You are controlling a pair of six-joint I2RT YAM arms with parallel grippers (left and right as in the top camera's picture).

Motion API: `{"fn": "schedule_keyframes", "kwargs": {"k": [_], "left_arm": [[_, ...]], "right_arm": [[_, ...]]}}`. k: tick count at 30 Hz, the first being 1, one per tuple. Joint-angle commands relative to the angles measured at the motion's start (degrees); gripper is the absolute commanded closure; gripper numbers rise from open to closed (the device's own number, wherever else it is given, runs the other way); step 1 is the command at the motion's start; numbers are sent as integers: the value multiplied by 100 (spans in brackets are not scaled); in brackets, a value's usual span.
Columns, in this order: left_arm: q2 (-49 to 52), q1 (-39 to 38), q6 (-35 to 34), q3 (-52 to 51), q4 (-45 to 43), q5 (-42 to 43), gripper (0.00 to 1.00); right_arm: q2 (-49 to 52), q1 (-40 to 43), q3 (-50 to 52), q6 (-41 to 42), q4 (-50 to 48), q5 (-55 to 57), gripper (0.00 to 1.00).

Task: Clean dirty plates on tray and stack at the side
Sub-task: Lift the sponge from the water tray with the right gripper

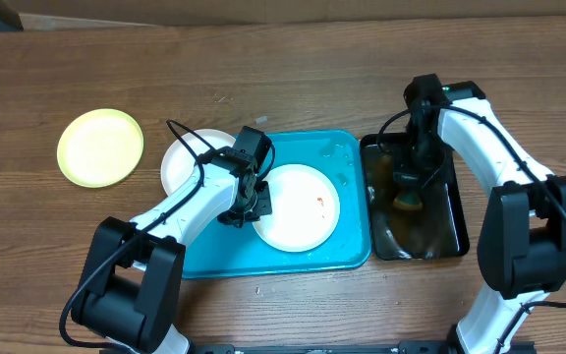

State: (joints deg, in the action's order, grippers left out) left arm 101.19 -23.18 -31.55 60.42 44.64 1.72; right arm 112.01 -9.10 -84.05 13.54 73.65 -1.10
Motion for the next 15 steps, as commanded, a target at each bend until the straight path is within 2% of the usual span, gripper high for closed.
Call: {"fn": "schedule_keyframes", "kwargs": {"k": [1,10,11,13,15], "left_arm": [[39,-22,68,70,2,-63,96],[39,-22,68,70,0,-63,96],[39,-22,68,70,0,-63,96],[39,-22,68,70,-9,-63,96],[39,-22,68,70,-9,-63,96]], "right_arm": [[-142,-50,-103,61,-24,103,96],[-142,-55,341,63,-466,103,96],[-142,-55,382,61,-514,103,94],[-142,-55,409,59,-551,105,64],[-142,-55,409,59,-551,105,50]]}}
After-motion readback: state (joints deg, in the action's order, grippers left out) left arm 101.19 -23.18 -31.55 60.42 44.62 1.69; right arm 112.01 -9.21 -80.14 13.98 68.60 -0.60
